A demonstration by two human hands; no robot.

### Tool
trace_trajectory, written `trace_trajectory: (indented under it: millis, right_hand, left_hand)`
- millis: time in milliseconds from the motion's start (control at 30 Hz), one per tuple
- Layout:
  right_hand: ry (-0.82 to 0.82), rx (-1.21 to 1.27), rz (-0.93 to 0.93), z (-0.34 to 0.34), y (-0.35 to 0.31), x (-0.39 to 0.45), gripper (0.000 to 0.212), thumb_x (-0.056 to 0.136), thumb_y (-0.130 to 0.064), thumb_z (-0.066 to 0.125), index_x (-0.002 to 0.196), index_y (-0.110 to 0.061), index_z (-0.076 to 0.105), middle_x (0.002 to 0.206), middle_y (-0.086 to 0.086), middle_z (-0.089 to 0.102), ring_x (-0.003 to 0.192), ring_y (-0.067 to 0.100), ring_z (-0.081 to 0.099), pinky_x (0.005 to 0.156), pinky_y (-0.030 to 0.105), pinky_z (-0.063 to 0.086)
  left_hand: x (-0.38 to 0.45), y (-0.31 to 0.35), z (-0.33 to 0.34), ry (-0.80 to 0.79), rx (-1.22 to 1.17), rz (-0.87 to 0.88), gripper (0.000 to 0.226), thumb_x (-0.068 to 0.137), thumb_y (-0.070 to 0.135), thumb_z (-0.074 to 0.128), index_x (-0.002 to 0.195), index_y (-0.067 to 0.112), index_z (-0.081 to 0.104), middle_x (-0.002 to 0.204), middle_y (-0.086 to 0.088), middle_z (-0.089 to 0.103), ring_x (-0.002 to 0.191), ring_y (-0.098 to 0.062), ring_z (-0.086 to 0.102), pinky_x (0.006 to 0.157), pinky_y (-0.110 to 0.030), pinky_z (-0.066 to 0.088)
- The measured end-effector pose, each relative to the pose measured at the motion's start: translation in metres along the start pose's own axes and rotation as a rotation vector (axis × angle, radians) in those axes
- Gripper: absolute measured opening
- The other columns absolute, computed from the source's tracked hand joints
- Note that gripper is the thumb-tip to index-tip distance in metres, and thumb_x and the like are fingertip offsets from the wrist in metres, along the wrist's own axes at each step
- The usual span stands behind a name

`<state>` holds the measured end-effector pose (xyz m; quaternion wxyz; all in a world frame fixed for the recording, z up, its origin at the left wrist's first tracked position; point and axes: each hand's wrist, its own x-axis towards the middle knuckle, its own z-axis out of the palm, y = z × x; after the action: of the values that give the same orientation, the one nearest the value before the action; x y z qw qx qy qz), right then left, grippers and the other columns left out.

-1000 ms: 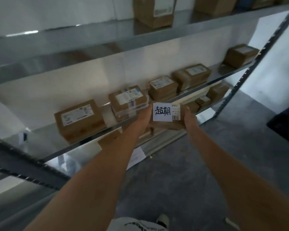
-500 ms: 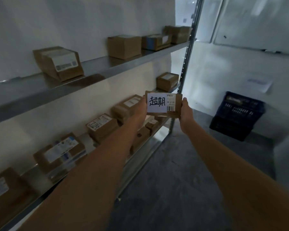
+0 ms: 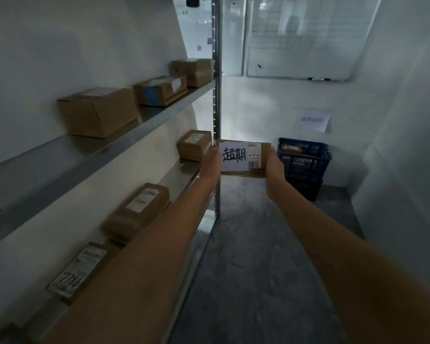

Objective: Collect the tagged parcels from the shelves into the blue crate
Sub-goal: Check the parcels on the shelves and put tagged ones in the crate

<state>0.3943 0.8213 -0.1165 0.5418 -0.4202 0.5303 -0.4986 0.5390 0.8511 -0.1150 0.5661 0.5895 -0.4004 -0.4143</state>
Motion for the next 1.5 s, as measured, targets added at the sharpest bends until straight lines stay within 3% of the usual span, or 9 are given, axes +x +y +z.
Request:
trace_trajectory:
  millis: [100, 233, 400, 533, 700, 1067, 1233, 1333, 1500]
  right_hand:
    - [0.05, -0.001, 0.014, -0.013, 0.0, 0.035, 0.047, 0.102, -0.051, 0.028, 0.089, -0.021, 0.062, 0.102, 0.007, 0.068, 0.095, 0.021, 0.064, 0.087, 0.033, 0.052]
    - [0.094, -0.013, 0.004, -0.04, -0.002, 0.089, 0.048, 0.101, -0.051, 0.031, 0.092, -0.019, 0.065, 0.103, 0.006, 0.066, 0.093, 0.019, 0.062, 0.079, 0.028, 0.048]
    - [0.132, -0.041, -0.002, -0.078, -0.019, 0.167, 0.058, 0.1, -0.054, 0.031, 0.128, -0.012, 0.06, 0.123, 0.009, 0.063, 0.111, 0.025, 0.059, 0.092, 0.034, 0.047]
    - [0.142, -0.022, 0.003, -0.106, -0.04, 0.223, 0.052, 0.1, -0.053, 0.032, 0.118, -0.014, 0.062, 0.112, 0.006, 0.066, 0.102, 0.022, 0.061, 0.073, 0.028, 0.048]
    - [0.139, -0.001, 0.0, -0.126, -0.049, 0.291, 0.053, 0.098, -0.057, 0.032, 0.116, -0.017, 0.063, 0.112, 0.006, 0.068, 0.105, 0.024, 0.064, 0.098, 0.042, 0.049]
    - [0.193, -0.039, 0.033, -0.146, -0.058, 0.473, 0.042, 0.1, -0.053, 0.033, 0.105, -0.021, 0.059, 0.107, 0.003, 0.065, 0.102, 0.019, 0.059, 0.094, 0.033, 0.047]
    - [0.125, -0.012, 0.052, -0.172, -0.082, 0.563, 0.077, 0.087, -0.075, 0.03, 0.13, -0.017, 0.058, 0.124, 0.005, 0.065, 0.111, 0.022, 0.061, 0.105, 0.041, 0.044]
    - [0.068, 0.001, 0.078, -0.198, -0.099, 0.606, 0.071, 0.096, -0.065, 0.017, 0.124, -0.016, 0.06, 0.114, 0.007, 0.069, 0.107, 0.023, 0.064, 0.09, 0.035, 0.051]
    - [0.07, 0.011, 0.021, -0.238, -0.115, 0.678, 0.057, 0.102, -0.054, 0.015, 0.118, -0.017, 0.056, 0.092, -0.003, 0.064, 0.083, 0.01, 0.061, 0.065, 0.024, 0.049]
  left_hand:
    - [0.037, -0.005, 0.032, -0.025, 0.066, 0.018, 0.04, 0.097, 0.041, 0.028, 0.089, 0.02, 0.06, 0.094, -0.005, 0.067, 0.092, -0.026, 0.065, 0.089, -0.043, 0.052]
    - [0.081, -0.009, 0.077, -0.075, 0.132, 0.035, 0.049, 0.094, 0.044, 0.024, 0.102, 0.013, 0.062, 0.098, -0.006, 0.068, 0.094, -0.026, 0.065, 0.092, -0.046, 0.052]
    - [0.134, -0.007, 0.148, -0.103, 0.158, 0.06, 0.055, 0.094, 0.05, 0.02, 0.112, 0.017, 0.06, 0.109, -0.006, 0.067, 0.1, -0.025, 0.062, 0.096, -0.044, 0.047]
    - [0.173, 0.006, 0.194, -0.143, 0.16, 0.083, 0.051, 0.1, 0.048, 0.02, 0.117, 0.018, 0.058, 0.11, -0.004, 0.064, 0.1, -0.022, 0.06, 0.09, -0.038, 0.048]
    - [0.229, 0.005, 0.242, -0.176, 0.185, 0.094, 0.058, 0.093, 0.058, 0.019, 0.118, 0.021, 0.056, 0.112, -0.005, 0.065, 0.101, -0.024, 0.06, 0.096, -0.043, 0.047]
    - [0.391, -0.005, 0.325, -0.211, 0.183, 0.034, 0.057, 0.09, 0.058, 0.025, 0.114, 0.02, 0.06, 0.109, -0.004, 0.066, 0.102, -0.023, 0.061, 0.1, -0.046, 0.045]
    - [0.469, 0.005, 0.363, -0.279, 0.183, 0.018, 0.055, 0.094, 0.059, 0.025, 0.117, 0.023, 0.061, 0.113, 0.0, 0.065, 0.101, -0.018, 0.06, 0.09, -0.033, 0.048]
    - [0.512, 0.009, 0.394, -0.285, 0.18, 0.029, 0.044, 0.103, 0.043, 0.021, 0.111, 0.022, 0.059, 0.107, 0.001, 0.063, 0.091, -0.012, 0.058, 0.077, -0.024, 0.044]
    - [0.569, -0.005, 0.464, -0.314, 0.221, 0.077, 0.051, 0.101, 0.05, 0.019, 0.117, 0.025, 0.059, 0.118, -0.001, 0.065, 0.11, -0.022, 0.058, 0.104, -0.044, 0.041]
